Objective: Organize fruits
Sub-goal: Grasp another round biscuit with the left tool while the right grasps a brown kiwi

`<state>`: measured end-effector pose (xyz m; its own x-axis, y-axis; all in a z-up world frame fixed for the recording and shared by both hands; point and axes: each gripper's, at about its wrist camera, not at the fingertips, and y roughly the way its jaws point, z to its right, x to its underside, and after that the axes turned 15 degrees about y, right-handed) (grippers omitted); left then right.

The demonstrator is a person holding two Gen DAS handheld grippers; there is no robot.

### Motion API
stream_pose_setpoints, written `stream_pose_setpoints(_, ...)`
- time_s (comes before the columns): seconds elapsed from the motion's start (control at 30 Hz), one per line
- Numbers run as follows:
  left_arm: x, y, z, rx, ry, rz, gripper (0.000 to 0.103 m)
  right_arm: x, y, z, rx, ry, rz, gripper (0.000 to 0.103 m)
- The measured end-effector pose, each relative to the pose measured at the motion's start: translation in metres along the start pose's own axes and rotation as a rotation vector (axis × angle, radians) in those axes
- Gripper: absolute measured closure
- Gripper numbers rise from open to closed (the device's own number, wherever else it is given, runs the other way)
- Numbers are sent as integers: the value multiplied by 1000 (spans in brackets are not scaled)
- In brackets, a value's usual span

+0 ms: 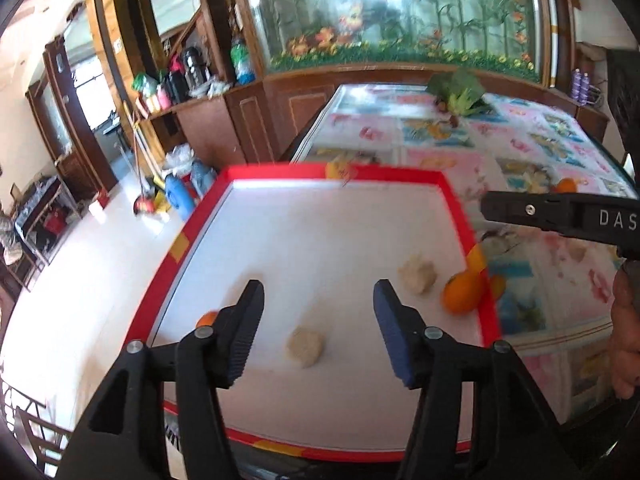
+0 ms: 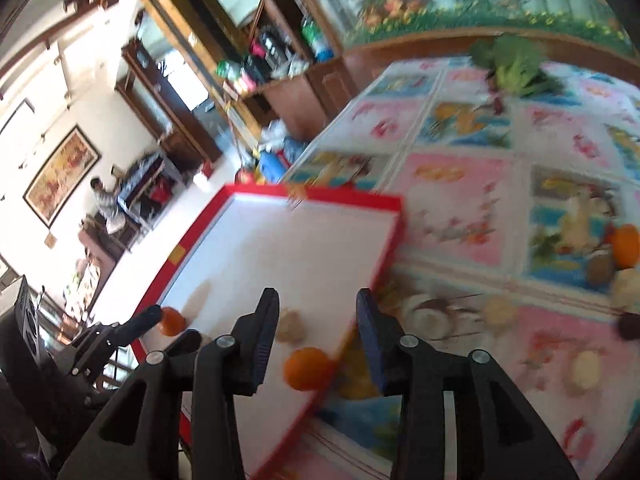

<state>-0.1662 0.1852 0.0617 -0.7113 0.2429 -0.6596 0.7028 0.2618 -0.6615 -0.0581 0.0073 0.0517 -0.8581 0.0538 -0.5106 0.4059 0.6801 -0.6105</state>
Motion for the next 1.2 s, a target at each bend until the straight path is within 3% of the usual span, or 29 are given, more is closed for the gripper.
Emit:
stream_pose_setpoints(0.07,-11,-8,12,23,25,42,35,-3,-18,18,33,13,47,62)
stream_pose_setpoints(0.17,-30,-15,41,123,71,84,34,-4,-47,54,97,45,96,62)
stream_pose_setpoints(0.4,-68,4,117,349,172,71,33,3,-95,128,305,105,181,62)
stream_pose_setpoints(0.5,-76,14,146,394,216,56,33,3,-99,143,368,100,181,62)
stream_pose_setpoints(0.67,-88,36,178,469,246,6,33,2,-97,155,393,102,177,62)
stream_pose_setpoints(0.83,-95,55,194,485,266,-16,33,-1,-90,161,425,110,164,62)
stream_pose_setpoints(0.9,-96,60,198,499,272,-23,45,-2,-87,163,429,115,156,62)
stream_pose_setpoints(1.03,-97,62,205,548,276,-25,48,-4,-82,165,432,126,143,63)
stream_pose_setpoints(1.07,-98,62,206,557,277,-20,52,-4,-82,164,430,127,145,65)
stream_pose_setpoints(1.1,-98,63,207,567,275,-20,59,-4,-81,164,426,128,143,74)
stream_pose_setpoints(1.17,-97,66,209,587,277,-38,72,-4,-80,164,427,128,144,77)
stream_pose_setpoints(1.2,-96,67,211,588,275,-39,72,-4,-80,164,427,128,147,77)
